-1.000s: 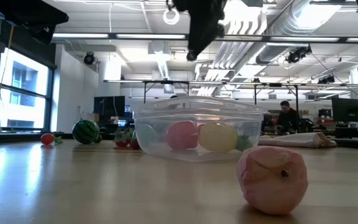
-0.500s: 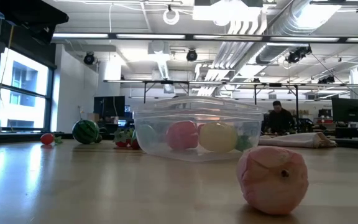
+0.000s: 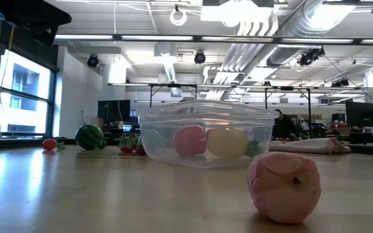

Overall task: Pick and placing Produce into tupperware
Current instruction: Put the pink peach into the transparent container

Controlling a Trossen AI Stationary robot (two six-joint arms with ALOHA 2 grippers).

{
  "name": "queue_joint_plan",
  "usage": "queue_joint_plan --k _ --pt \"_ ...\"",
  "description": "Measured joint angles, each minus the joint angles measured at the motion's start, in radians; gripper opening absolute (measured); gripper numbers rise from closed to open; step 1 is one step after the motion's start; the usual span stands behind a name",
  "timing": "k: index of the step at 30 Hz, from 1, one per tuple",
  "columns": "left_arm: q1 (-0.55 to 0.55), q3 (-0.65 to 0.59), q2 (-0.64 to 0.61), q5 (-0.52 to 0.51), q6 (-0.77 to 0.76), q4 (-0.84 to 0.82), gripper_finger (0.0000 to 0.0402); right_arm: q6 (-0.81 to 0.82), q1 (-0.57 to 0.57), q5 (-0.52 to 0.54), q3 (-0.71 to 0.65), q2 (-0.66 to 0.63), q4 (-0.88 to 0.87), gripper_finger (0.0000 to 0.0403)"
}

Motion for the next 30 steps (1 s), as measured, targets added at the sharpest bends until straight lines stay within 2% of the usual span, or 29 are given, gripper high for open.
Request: queue_joint_plan --k 7,13,20,24,30 --pt "0.0 0.0 0.0 0.0 0.0 0.0 0.0008 -0.087 0.027 -0.032 -0.121 0.001 0.209 0.0142" --pt "0.0 0.0 0.0 0.0 0.0 0.0 0.0008 -0.114 0.013 0.028 -0.166 0.001 0.358 0.0142" --pt "0.0 0.0 0.0 0.0 0.0 0.0 0.0008 -0.219 -0.054 -0.08 -0.282 0.001 0.65 0.0142" --pt "0.0 0.0 0.0 0.0 0.0 0.0 0.0008 -0.287 -0.084 -0.091 -0.342 0.011 0.759 0.0142" --pt "0.0 0.0 0.0 0.0 0.0 0.0 0.0008 -0.185 -0.118 -0.156 -0.366 0.081 0.792 0.0142"
